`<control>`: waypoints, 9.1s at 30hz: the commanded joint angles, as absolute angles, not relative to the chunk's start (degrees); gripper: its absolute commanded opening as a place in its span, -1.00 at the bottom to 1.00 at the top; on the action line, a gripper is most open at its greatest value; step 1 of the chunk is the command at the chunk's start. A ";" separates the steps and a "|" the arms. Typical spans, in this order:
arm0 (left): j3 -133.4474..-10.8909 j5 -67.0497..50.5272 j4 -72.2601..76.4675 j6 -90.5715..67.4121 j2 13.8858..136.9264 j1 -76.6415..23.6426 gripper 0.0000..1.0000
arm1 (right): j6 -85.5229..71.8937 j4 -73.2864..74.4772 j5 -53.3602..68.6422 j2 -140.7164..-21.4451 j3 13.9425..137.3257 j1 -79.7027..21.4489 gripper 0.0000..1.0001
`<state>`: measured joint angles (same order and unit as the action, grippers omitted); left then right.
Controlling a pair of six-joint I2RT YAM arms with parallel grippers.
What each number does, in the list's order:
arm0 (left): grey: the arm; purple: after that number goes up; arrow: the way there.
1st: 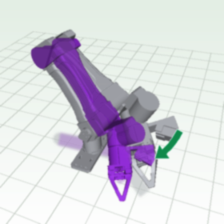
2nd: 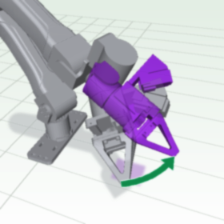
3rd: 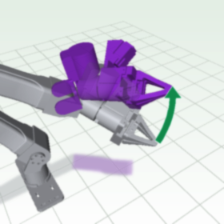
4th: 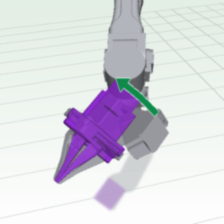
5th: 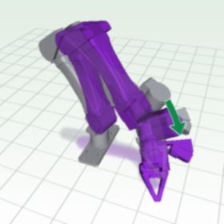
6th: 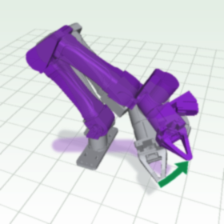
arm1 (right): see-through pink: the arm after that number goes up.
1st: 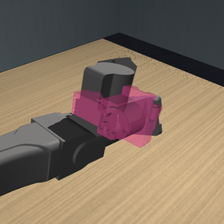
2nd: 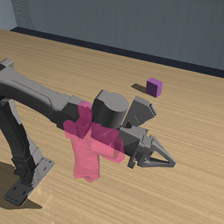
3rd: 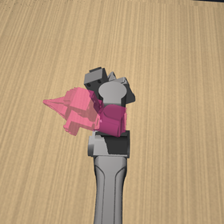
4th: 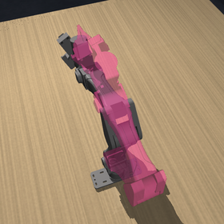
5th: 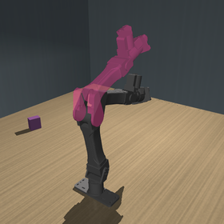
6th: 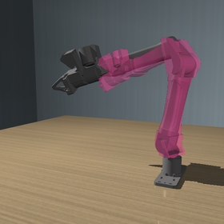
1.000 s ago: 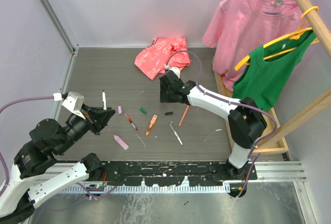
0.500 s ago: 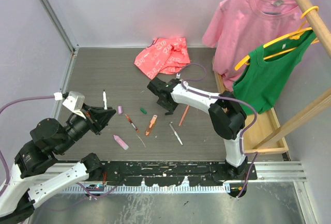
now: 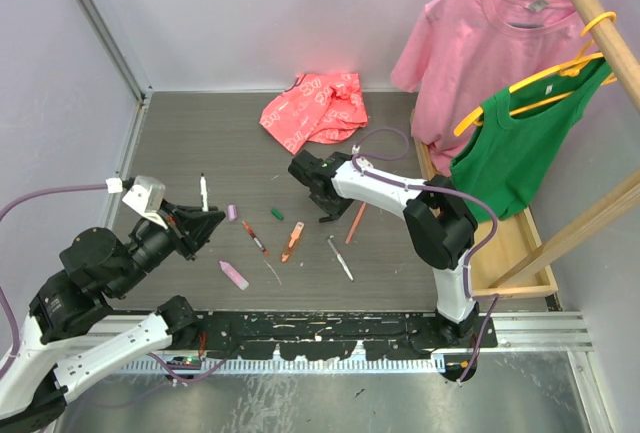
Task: Insert the pens into the pen caps
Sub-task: Insert the pen cap onto the pen.
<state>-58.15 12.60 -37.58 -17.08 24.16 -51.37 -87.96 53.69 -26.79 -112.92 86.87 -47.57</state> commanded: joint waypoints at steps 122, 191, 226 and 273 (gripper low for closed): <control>-57.74 -3.13 -21.38 -19.59 38.91 -51.26 -1.00 | -42.19 -62.69 25.43 -76.83 61.64 -48.68 -1.00; -57.05 -3.34 -19.44 -19.86 37.15 -51.31 -1.00 | -43.84 -62.49 25.09 -77.95 57.72 -50.36 -1.00; -56.67 -3.76 -20.04 -20.04 36.58 -51.24 -1.00 | -43.66 -62.98 22.32 -77.17 59.06 -50.67 -1.00; -56.34 -3.78 -19.44 -20.15 36.91 -51.25 -1.00 | -47.22 -65.32 23.58 -78.22 57.14 -50.67 -1.00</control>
<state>-56.01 -3.29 -23.70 -20.14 36.91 -51.37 -46.52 -61.87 22.65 -78.76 56.95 -50.30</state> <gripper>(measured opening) 0.110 0.210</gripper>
